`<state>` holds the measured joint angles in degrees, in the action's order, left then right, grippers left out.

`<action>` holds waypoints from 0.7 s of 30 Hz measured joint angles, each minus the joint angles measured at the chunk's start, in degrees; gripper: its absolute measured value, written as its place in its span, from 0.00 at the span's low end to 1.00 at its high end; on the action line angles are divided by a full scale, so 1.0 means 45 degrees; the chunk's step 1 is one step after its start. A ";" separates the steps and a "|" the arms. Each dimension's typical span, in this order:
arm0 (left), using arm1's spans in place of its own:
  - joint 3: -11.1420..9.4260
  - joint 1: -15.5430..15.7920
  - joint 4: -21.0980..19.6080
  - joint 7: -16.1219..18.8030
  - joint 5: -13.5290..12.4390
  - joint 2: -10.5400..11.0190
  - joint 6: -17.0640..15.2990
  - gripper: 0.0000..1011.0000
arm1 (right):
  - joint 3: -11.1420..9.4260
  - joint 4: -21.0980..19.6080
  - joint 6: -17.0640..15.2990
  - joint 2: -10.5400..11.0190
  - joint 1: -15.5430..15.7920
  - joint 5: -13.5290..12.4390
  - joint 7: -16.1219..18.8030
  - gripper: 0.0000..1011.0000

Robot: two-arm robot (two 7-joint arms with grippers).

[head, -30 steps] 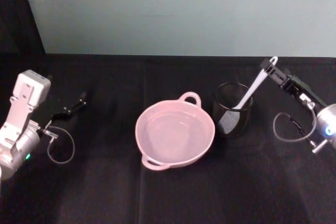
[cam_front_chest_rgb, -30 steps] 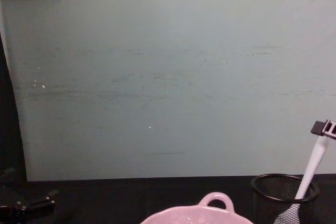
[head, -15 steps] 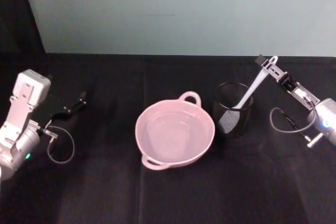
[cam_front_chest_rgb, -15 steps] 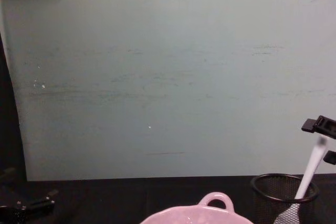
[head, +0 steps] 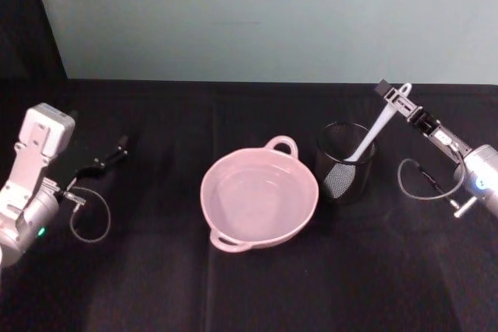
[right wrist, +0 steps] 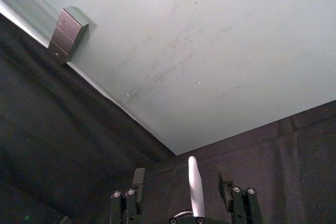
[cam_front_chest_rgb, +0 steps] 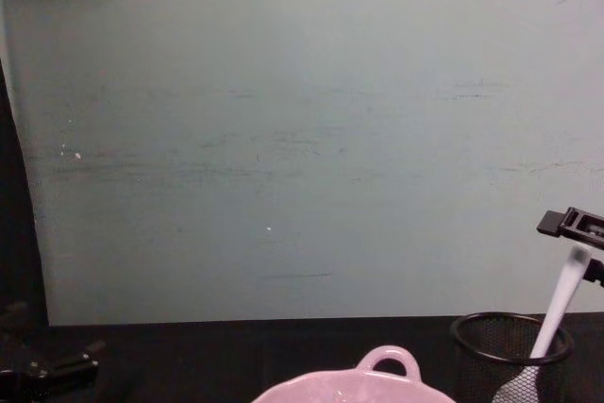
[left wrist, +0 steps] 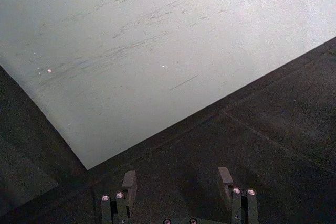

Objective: Use the one hand to pick up the spoon and stir the clear water in the bowl.

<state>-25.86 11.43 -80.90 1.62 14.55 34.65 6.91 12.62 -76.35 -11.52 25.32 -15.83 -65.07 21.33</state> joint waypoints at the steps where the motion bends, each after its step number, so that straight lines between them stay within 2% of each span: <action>1: -0.0001 0.0000 0.0000 0.0000 0.0000 0.0000 0.0000 1.00 | 0.0017 0.0030 0.0027 0.0012 -0.0015 -0.0005 0.0039 0.86; 6: 0.0001 -0.0001 0.0000 -0.0001 0.0000 0.0000 0.0000 1.00 | 0.0133 0.0225 0.0176 0.0100 -0.0130 -0.0148 0.0193 0.70; 7: 0.0000 -0.0001 0.0000 0.0000 0.0000 0.0000 0.0000 1.00 | 0.0148 0.0255 0.0197 0.0110 -0.0145 -0.0173 0.0211 0.70; 11: 0.0000 0.0000 0.0000 0.0000 0.0000 -0.0001 0.0000 1.00 | 0.0230 0.0332 0.0272 0.0164 -0.0191 -0.0286 0.0244 0.57; 13: 0.0000 0.0000 0.0000 0.0000 0.0000 0.0000 0.0000 1.00 | 0.0282 0.0344 0.0327 0.0202 -0.0198 -0.0348 0.0245 0.53; 14: 0.0000 0.0000 0.0000 0.0000 0.0000 0.0000 0.0000 1.00 | 0.0297 0.0345 0.0340 0.0213 -0.0198 -0.0360 0.0245 0.47; 19: 0.0001 -0.0001 0.0000 0.0000 0.0000 0.0000 0.0000 1.00 | 0.0449 0.0211 0.0548 0.0360 -0.0173 -0.0367 0.0160 0.30; 21: 0.0000 0.0000 0.0000 0.0000 0.0000 0.0000 0.0000 1.00 | 0.0509 0.0089 0.0646 0.0427 -0.0141 -0.0311 0.0123 0.26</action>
<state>-25.86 11.43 -80.90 1.62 14.55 34.65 6.91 14.91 -75.95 -8.61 27.24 -16.47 -66.47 21.89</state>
